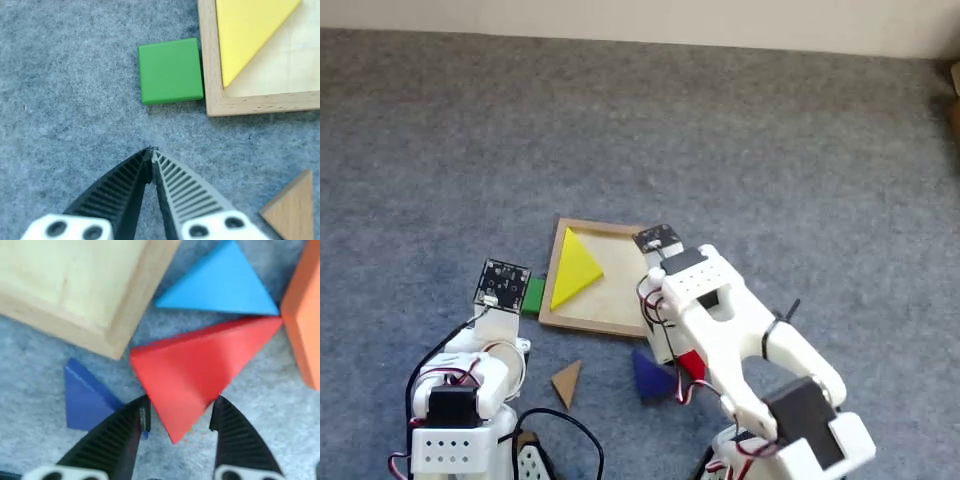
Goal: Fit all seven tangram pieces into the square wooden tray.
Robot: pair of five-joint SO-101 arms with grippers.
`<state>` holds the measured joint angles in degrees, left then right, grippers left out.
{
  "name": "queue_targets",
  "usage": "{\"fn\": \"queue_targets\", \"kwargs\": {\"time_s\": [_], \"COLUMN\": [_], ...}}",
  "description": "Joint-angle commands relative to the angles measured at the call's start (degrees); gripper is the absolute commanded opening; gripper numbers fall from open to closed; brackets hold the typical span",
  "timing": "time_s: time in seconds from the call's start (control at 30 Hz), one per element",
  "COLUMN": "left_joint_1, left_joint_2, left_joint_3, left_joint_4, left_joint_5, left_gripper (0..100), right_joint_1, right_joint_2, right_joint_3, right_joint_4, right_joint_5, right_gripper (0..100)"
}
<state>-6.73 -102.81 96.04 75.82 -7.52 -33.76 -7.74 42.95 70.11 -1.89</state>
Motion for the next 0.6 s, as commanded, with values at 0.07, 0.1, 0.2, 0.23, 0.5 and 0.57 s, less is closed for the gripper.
{"fn": "queue_targets", "kwargs": {"time_s": [0.07,0.1,0.2,0.23,0.5,0.57], "left_joint_1": [-0.75,-0.75,-0.75,-0.75,-0.75,-0.75], "left_joint_2": [-2.07,-2.07,-2.07,-2.07,-2.07,-2.07], "left_joint_3": [1.19,1.19,1.19,1.19,1.19,1.19], "left_joint_4": [0.26,0.26,0.26,0.26,0.26,0.26], "left_joint_5": [-0.18,-0.18,-0.18,-0.18,-0.18,-0.18], "left_gripper": [1,1,1,1,1,1], "right_joint_1": [0.66,0.75,4.00,5.93,16.48,17.63], "right_joint_2": [-9.63,-10.24,-11.12,-11.03,-11.03,-11.47], "right_joint_3": [3.21,4.09,5.41,5.32,5.32,5.32], "right_joint_4": [0.75,0.13,-1.45,-1.71,-1.71,-1.63], "right_joint_5": [0.79,0.79,0.79,0.79,11.52,11.52], "right_gripper": [18.0,18.0,18.0,18.0,18.4,18.4]}}
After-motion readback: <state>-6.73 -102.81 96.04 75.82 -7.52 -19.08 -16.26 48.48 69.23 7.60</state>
